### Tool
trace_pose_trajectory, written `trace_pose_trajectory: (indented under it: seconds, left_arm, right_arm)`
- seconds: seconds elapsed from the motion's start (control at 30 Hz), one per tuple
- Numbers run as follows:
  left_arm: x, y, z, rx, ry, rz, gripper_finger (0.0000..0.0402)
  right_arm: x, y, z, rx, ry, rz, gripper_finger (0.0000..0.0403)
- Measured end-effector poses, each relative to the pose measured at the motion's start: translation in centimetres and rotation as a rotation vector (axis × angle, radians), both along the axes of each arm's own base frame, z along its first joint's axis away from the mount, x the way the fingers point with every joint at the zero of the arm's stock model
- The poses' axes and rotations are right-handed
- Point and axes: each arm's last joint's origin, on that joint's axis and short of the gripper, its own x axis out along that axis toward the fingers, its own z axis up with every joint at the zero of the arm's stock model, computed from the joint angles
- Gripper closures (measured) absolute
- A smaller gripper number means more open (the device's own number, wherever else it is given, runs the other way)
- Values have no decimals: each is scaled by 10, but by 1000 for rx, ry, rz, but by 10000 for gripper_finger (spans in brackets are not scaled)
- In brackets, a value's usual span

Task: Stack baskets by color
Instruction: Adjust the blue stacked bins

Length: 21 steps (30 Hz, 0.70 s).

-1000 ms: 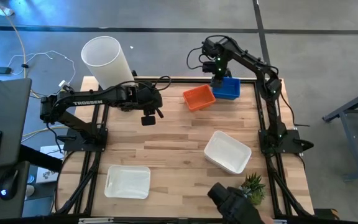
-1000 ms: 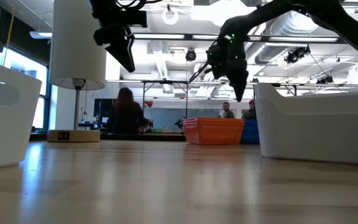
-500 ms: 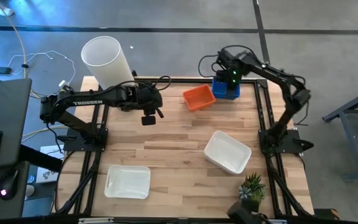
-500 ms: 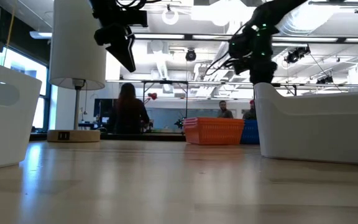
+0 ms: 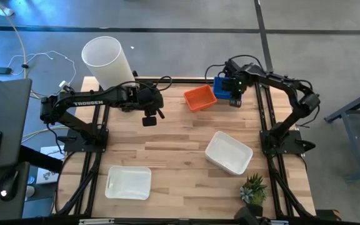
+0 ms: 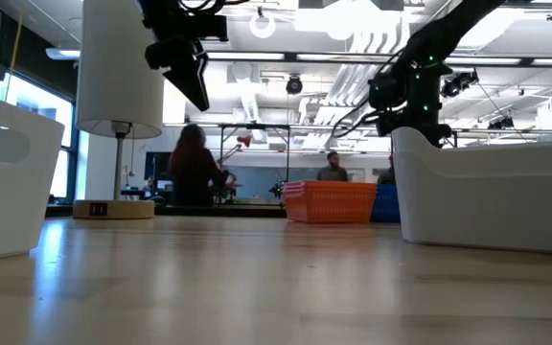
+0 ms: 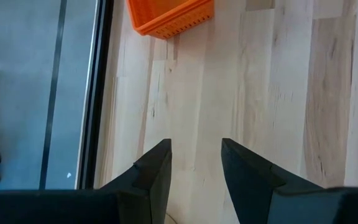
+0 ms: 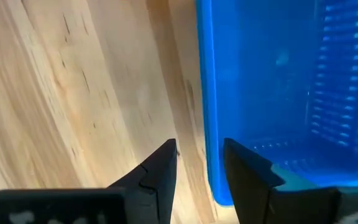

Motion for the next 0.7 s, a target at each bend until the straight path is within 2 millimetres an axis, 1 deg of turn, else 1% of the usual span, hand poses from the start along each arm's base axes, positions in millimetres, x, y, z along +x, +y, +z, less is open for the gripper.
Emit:
trace_pose_trajectory:
  seconds: [0.13, 0.3, 0.47, 0.7]
  left_arm:
    - [0, 0, 0, 0, 0, 1, 275]
    - [0, 0, 0, -1, -2, 2, 275]
    - [0, 0, 0, -16, -8, -6, 275]
    - [0, 0, 0, -17, -10, -8, 275]
  right_arm:
    - [-2, 1, -7, -5, 11, -15, 284]
    - [-7, 3, -17, -45, 93, -35, 284]
    - [-13, 5, -26, -44, 123, -70, 284]
    - [-14, 6, -28, -59, 141, -106, 284]
